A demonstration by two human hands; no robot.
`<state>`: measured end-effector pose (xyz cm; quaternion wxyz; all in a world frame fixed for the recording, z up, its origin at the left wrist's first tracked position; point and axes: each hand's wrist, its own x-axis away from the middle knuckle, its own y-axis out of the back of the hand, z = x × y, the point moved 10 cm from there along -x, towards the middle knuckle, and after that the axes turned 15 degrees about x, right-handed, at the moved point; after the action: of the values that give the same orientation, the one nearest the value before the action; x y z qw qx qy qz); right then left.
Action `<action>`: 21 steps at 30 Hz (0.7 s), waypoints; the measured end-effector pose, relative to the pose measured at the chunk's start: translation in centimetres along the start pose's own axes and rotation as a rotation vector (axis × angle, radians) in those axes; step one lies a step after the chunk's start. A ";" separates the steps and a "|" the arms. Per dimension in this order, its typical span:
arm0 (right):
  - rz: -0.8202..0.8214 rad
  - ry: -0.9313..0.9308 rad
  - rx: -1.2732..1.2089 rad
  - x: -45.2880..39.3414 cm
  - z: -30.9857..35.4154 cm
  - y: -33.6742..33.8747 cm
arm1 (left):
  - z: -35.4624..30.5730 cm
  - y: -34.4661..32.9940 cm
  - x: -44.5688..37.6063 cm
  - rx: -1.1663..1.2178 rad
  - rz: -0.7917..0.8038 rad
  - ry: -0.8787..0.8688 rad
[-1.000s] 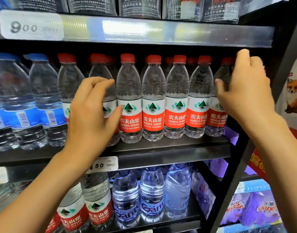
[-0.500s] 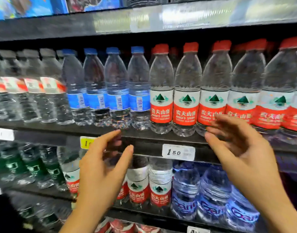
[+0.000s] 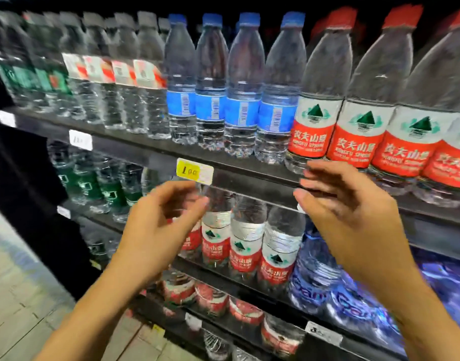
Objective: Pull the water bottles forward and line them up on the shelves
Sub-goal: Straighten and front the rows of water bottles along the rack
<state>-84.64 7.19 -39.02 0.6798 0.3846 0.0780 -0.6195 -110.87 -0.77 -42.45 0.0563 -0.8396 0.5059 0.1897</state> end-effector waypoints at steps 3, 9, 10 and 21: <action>-0.025 0.017 0.087 -1.3 1.3 -0.1 | -2.0 0.1 -2.8 0.048 0.017 -0.067; -0.095 0.057 0.230 -5.3 5.3 -0.9 | -4.9 0.3 -9.2 0.008 0.110 -0.216; -0.114 0.065 0.267 -6.0 6.0 -1.1 | -5.2 0.5 -10.1 0.009 0.123 -0.241; -0.276 0.058 0.517 -14.6 13.5 -10.0 | -7.7 7.9 -22.2 -0.061 0.141 -0.475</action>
<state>-101.85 10.90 -25.37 0.4661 0.5484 -0.0114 -0.6941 -124.97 11.56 -26.22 0.1347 -0.7355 0.5297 0.4004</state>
